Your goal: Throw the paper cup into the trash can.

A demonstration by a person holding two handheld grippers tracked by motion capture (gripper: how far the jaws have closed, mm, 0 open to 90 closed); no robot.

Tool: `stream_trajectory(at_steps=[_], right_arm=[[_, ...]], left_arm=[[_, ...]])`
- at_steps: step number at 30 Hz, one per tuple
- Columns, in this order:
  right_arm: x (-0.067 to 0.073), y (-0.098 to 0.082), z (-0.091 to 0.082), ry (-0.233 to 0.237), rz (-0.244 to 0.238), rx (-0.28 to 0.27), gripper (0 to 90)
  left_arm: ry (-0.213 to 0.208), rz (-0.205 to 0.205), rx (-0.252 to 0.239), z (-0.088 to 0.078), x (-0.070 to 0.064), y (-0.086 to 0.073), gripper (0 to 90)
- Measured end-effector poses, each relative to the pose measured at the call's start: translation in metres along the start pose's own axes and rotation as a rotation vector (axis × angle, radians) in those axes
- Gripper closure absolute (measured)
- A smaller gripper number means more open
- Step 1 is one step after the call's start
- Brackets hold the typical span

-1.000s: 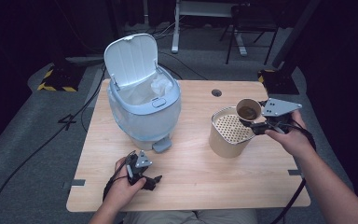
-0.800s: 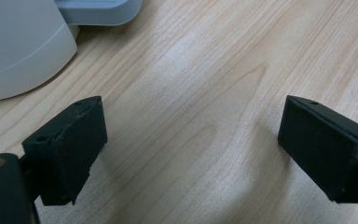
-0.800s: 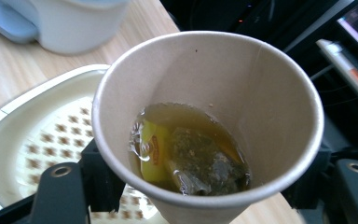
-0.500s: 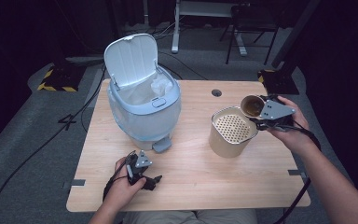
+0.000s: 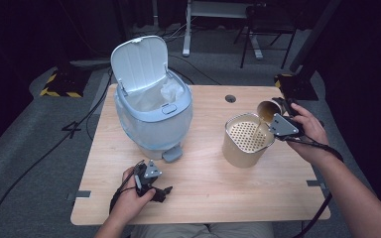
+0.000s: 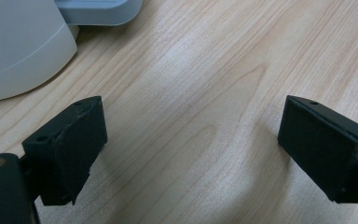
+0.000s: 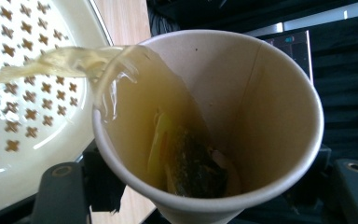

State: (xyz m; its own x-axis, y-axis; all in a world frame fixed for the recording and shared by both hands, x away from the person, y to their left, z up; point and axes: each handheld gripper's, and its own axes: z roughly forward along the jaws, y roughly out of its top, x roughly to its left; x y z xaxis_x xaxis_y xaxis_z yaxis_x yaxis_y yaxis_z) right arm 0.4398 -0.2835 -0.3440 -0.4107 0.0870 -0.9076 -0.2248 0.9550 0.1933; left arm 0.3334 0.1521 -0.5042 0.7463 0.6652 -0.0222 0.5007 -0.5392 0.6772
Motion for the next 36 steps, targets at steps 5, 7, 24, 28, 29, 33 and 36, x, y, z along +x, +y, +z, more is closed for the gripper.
stream_trajectory(at_steps=[5,7,24,28,29,33,36], right_arm=[[0.006,0.003,0.004,-0.034,-0.096,0.036,30.0],[0.008,0.005,0.005,-0.056,-0.138,0.053,30.0],[0.027,0.019,0.008,-0.249,-0.519,0.177,30.2],[0.037,0.025,0.008,-0.331,-0.690,0.218,30.3],[0.039,0.026,0.008,-0.346,-0.732,0.226,30.4],[0.047,0.029,0.012,-0.392,-0.855,0.266,30.5],[0.051,0.029,0.014,-0.402,-0.905,0.265,30.5]], left_arm=[[-0.001,0.000,0.001,0.000,0.000,0.000,8.5],[-0.001,0.001,0.001,0.000,0.000,0.000,8.6],[-0.001,0.003,0.003,0.000,0.000,0.000,8.6],[0.000,0.004,0.003,0.000,0.000,0.000,8.6],[0.000,0.003,0.002,0.000,0.000,0.000,8.6],[0.000,0.003,0.002,0.000,0.000,0.000,8.6],[0.000,0.003,0.003,0.000,0.000,0.000,8.6]])
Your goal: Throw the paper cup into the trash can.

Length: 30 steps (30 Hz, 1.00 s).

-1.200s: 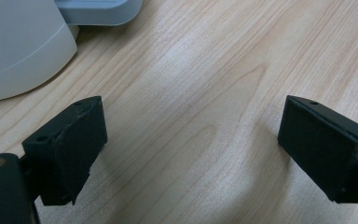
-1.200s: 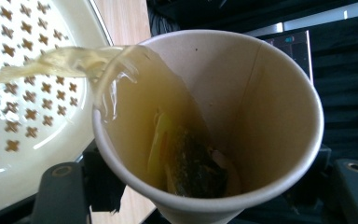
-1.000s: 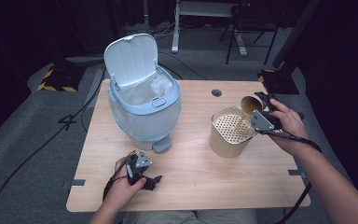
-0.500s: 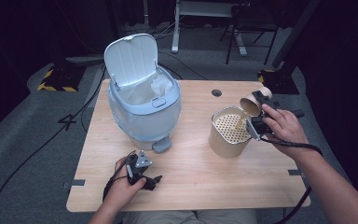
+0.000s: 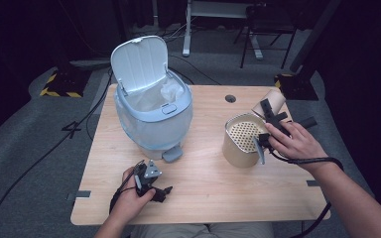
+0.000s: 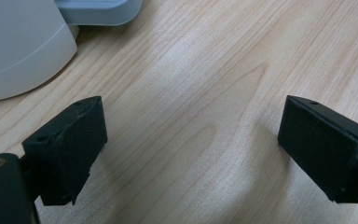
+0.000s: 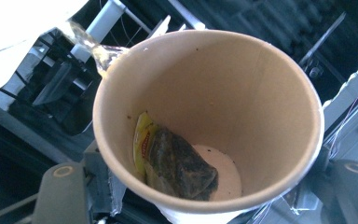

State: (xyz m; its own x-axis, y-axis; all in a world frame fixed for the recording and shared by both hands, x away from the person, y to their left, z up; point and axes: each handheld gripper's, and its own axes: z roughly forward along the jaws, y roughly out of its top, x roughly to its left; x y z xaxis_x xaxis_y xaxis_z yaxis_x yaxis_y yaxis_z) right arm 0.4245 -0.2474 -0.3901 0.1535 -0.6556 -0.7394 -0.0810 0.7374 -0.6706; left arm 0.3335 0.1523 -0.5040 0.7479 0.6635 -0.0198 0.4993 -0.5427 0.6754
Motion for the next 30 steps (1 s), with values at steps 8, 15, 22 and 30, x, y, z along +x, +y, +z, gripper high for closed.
stream_trajectory(at_steps=[8,15,22,30], right_arm=[[-0.003,0.000,0.000,-0.017,-0.065,0.019,30.7],[-0.007,-0.002,0.000,-0.043,-0.118,0.036,30.6],[-0.009,0.001,0.000,-0.055,-0.208,0.020,30.5],[-0.015,0.002,-0.001,-0.073,-0.243,0.041,30.8]], left_arm=[[0.000,0.001,0.000,0.000,0.000,0.000,8.6],[0.000,0.000,0.000,0.000,0.000,0.000,8.6],[0.000,0.000,0.000,0.000,0.000,0.000,8.6],[0.000,0.000,0.000,0.000,0.000,0.000,8.6]])
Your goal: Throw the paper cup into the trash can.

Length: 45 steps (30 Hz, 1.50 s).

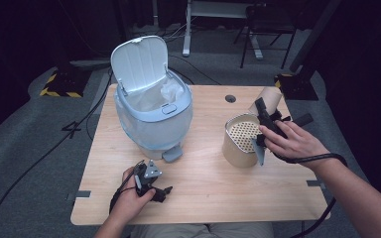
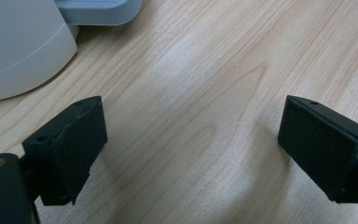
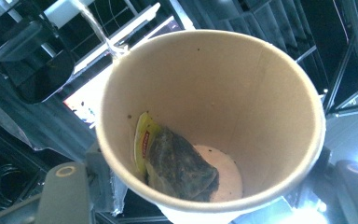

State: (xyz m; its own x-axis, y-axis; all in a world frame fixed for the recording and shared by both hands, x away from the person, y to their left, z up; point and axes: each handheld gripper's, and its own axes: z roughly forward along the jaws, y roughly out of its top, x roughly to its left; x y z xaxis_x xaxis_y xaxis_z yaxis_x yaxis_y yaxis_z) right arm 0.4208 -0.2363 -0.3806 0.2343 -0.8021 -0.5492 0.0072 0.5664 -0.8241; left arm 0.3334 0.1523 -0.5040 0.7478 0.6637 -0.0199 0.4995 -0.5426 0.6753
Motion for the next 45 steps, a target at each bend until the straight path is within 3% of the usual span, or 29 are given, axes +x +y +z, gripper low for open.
stream_trajectory(at_steps=[6,8,10,12,16,21,23,26,27,36,39,41,44,45], right_arm=[[-0.004,-0.010,0.002,-0.006,0.033,0.053,30.9],[-0.003,-0.007,0.000,-0.023,-0.032,0.022,31.0],[-0.006,-0.011,0.001,-0.032,-0.045,0.063,31.0],[-0.008,-0.011,0.000,-0.050,-0.094,0.066,31.1],[-0.011,-0.010,0.002,-0.052,-0.128,0.073,31.1],[-0.016,-0.019,0.004,-0.051,-0.083,0.132,31.1],[-0.012,-0.013,0.002,-0.059,-0.139,0.091,31.1],[-0.014,-0.021,0.003,-0.046,-0.075,0.123,31.1],[-0.013,-0.022,0.003,-0.041,-0.074,0.124,31.0],[-0.011,-0.026,0.002,-0.024,0.017,0.094,30.3],[-0.014,-0.031,0.002,-0.007,0.100,0.078,29.7],[-0.017,-0.036,0.002,0.023,0.184,0.070,29.5],[-0.018,-0.042,0.004,0.062,0.272,0.041,29.1],[-0.019,-0.044,0.005,0.086,0.329,0.020,29.0]], left_arm=[[0.000,0.001,0.001,0.000,0.000,0.000,8.6],[0.000,0.000,0.000,0.000,0.000,0.000,8.6],[0.000,0.000,0.000,0.000,0.000,0.000,8.6],[-0.001,0.000,0.000,0.000,0.000,0.000,8.6],[0.000,0.000,0.000,0.000,0.000,0.000,8.6],[-0.001,-0.001,0.001,0.000,0.000,0.000,8.6],[-0.001,-0.001,0.001,0.000,0.000,0.000,8.6],[-0.001,0.000,0.001,0.000,0.000,0.000,8.6],[-0.001,0.000,0.001,0.000,0.000,0.000,8.6],[-0.001,0.000,0.001,0.000,0.000,0.000,8.5],[-0.001,0.000,0.001,0.000,0.000,0.000,8.6],[-0.001,-0.001,0.001,0.000,0.000,0.000,8.5],[-0.001,0.000,0.001,0.000,0.000,0.000,8.5],[-0.001,0.000,0.002,0.000,0.000,0.000,8.5]])
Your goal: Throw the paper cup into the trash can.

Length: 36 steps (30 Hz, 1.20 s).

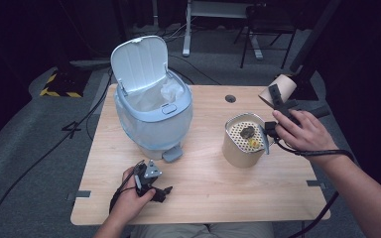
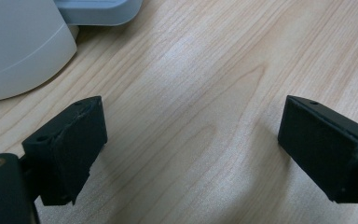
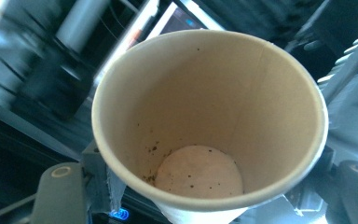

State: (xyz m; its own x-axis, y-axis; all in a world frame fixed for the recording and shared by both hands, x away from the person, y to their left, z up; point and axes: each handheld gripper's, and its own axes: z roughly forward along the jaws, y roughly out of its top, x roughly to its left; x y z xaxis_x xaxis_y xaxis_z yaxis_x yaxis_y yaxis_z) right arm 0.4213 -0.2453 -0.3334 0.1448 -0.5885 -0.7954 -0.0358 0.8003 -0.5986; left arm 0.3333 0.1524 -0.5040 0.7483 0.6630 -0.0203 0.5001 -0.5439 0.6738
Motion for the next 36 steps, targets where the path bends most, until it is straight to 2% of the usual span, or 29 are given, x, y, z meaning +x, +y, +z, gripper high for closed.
stream_trajectory(at_steps=[3,6,8,12,13,15,16,21,24,27,30,36], right_arm=[[-0.002,-0.008,0.004,0.129,0.224,-0.057,28.7],[-0.002,-0.015,0.008,0.215,0.390,-0.099,28.8],[-0.002,-0.021,0.011,0.281,0.531,-0.127,28.8],[-0.001,-0.032,0.017,0.358,0.716,-0.160,28.8],[-0.001,-0.035,0.018,0.384,0.775,-0.170,28.8],[-0.001,-0.041,0.020,0.446,0.899,-0.205,28.7],[0.000,-0.043,0.021,0.461,0.955,-0.223,28.7],[-0.001,-0.053,0.027,0.569,1.191,-0.299,28.7],[-0.004,-0.057,0.028,0.660,1.349,-0.341,28.6],[-0.007,-0.059,0.031,0.730,1.480,-0.394,28.4],[-0.009,-0.062,0.035,0.774,1.564,-0.434,28.3],[-0.016,-0.067,0.040,0.838,1.666,-0.470,28.0]], left_arm=[[0.001,0.001,-0.002,0.000,0.000,0.000,8.6],[0.001,0.001,-0.001,0.000,0.000,0.000,8.5],[-0.001,0.000,-0.002,0.000,0.000,0.000,8.5],[-0.001,-0.003,-0.004,0.000,0.000,0.000,8.8],[0.000,-0.001,-0.002,0.000,0.000,0.000,8.7],[0.000,-0.001,-0.002,0.000,0.000,0.000,8.7],[0.001,-0.001,-0.002,0.000,0.000,0.000,8.7],[0.004,-0.002,-0.002,0.000,0.000,0.000,8.5],[0.005,-0.002,-0.001,0.000,0.000,0.000,8.4],[0.005,-0.002,-0.001,0.000,0.000,0.000,8.3],[0.006,-0.001,0.000,0.000,0.000,0.000,8.2],[0.003,0.005,0.001,0.001,0.001,0.001,7.6]])
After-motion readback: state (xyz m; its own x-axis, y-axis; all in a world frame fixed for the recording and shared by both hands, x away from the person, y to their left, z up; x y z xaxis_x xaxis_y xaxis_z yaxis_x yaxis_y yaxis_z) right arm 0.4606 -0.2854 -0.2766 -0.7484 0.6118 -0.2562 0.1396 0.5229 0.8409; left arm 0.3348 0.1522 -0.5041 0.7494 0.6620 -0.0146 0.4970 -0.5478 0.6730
